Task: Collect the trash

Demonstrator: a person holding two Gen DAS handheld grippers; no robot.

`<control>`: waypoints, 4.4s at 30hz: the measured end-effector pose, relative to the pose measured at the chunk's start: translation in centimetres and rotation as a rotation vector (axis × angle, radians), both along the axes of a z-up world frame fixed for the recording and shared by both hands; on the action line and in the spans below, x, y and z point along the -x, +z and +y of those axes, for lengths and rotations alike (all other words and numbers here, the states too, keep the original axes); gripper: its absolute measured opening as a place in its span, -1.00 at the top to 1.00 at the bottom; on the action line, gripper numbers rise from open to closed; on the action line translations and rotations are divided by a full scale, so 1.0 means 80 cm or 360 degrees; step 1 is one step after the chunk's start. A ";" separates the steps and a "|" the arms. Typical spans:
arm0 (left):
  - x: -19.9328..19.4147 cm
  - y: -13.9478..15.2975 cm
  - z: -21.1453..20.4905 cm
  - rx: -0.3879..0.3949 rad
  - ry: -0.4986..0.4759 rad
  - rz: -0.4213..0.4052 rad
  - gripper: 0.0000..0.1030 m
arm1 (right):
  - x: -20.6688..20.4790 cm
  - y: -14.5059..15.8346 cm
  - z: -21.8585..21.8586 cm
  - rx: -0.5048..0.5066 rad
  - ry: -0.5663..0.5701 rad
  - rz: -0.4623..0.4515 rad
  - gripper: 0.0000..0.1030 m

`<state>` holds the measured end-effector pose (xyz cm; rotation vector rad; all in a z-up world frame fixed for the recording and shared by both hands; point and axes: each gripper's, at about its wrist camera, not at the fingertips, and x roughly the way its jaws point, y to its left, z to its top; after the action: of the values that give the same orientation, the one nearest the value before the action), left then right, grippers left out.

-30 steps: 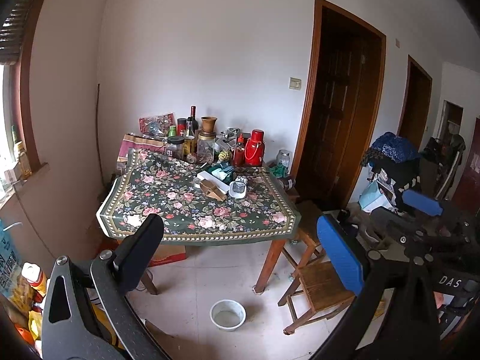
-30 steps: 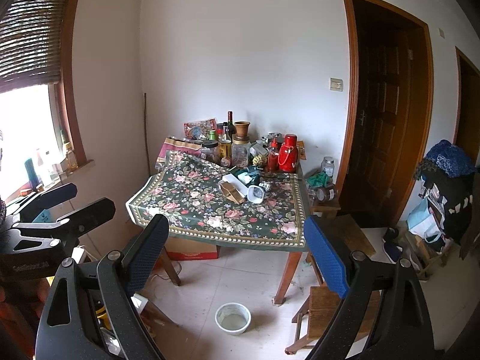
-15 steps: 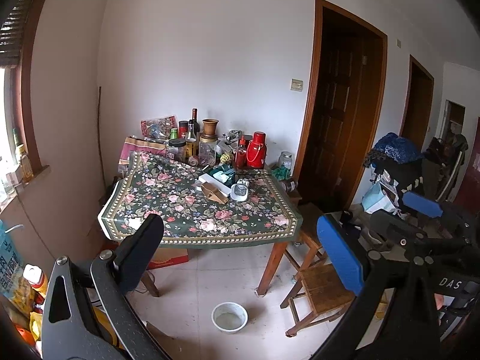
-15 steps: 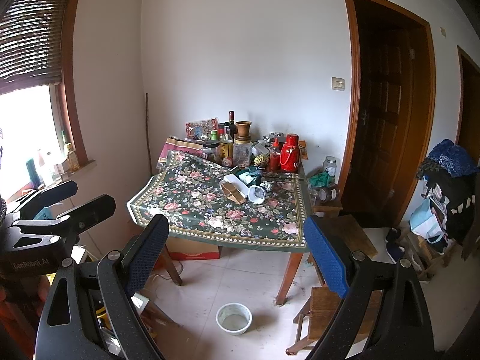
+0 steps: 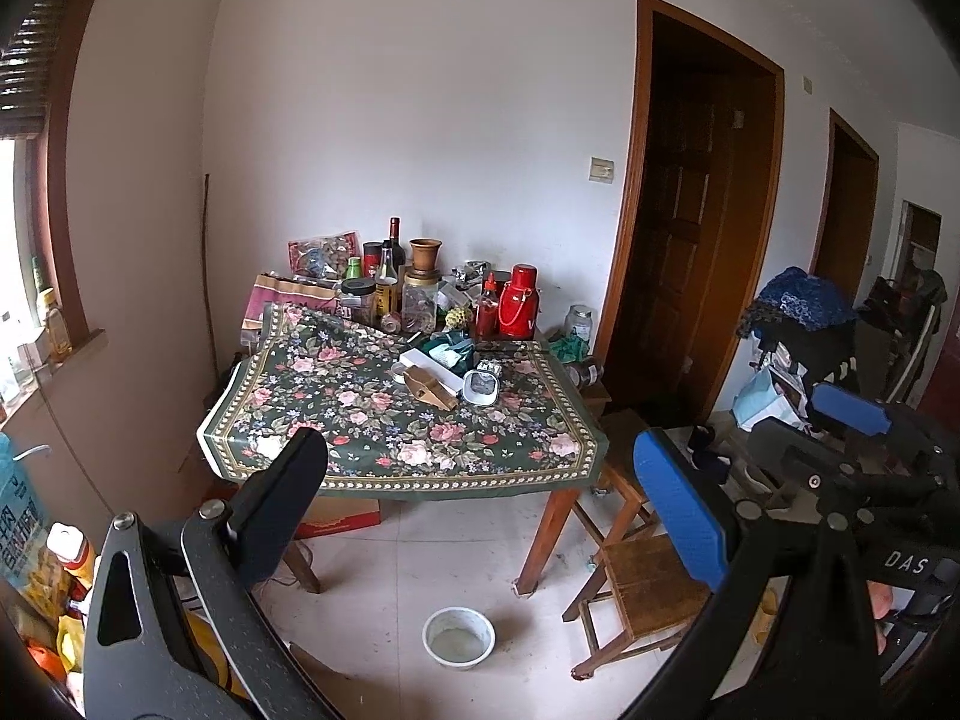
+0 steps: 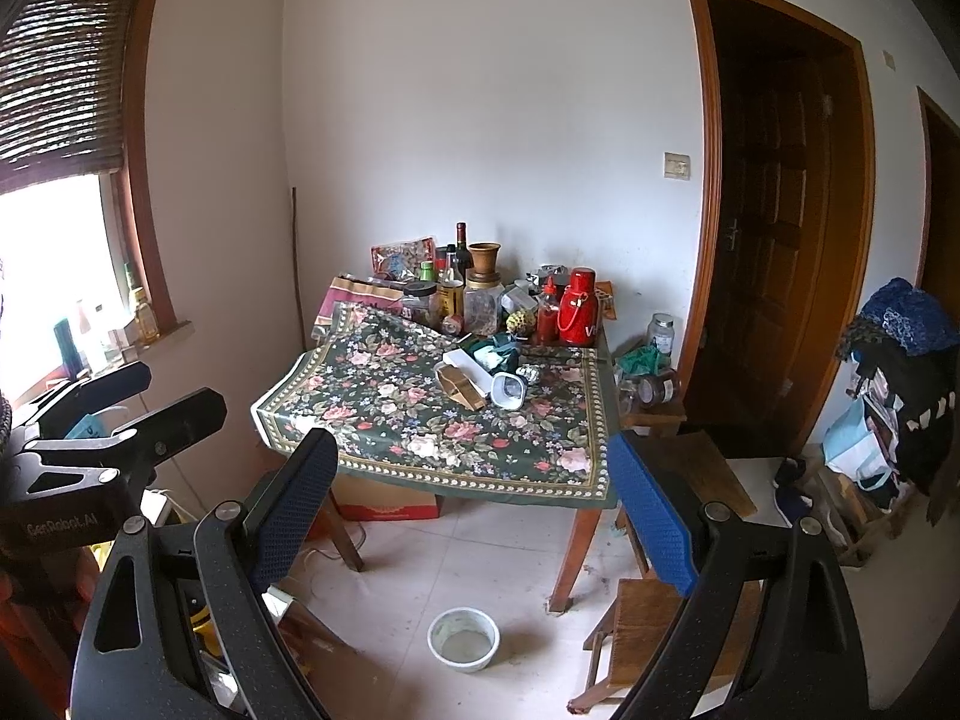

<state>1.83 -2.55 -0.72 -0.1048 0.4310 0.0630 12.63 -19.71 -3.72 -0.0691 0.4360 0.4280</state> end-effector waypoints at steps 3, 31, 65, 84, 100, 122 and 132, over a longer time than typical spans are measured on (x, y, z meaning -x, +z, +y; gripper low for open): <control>-0.005 -0.003 -0.007 0.0002 0.0012 0.0003 -0.99 | -0.006 -0.001 -0.007 -0.0003 0.0008 -0.0005 -0.74; -0.208 -0.017 0.068 -0.0020 0.0020 0.0017 -0.99 | -0.168 -0.026 0.015 0.0027 -0.0232 0.0067 -0.74; -0.651 -0.266 0.222 0.0470 0.0123 0.0872 -0.40 | -0.558 -0.240 0.162 0.0323 -0.0084 0.0849 -0.62; -0.736 -0.378 0.221 0.0690 0.0228 0.1028 -0.35 | -0.636 -0.320 0.178 0.0382 0.0023 0.1071 0.76; -0.731 -0.352 0.208 0.0550 -0.0007 0.0962 0.74 | -0.620 -0.295 0.163 0.0257 -0.0147 0.0991 0.89; -0.540 -0.179 0.236 0.0115 -0.0384 0.0531 0.75 | -0.462 -0.176 0.169 0.0028 -0.0477 0.0666 0.90; -0.451 -0.125 0.202 0.0095 -0.0351 0.0385 0.75 | -0.379 -0.129 0.158 -0.0013 -0.0386 0.0511 0.90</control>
<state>37.93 13.60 -10.68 -0.1081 0.6841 -0.1559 42.98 -7.07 -14.01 0.0616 0.7499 0.2008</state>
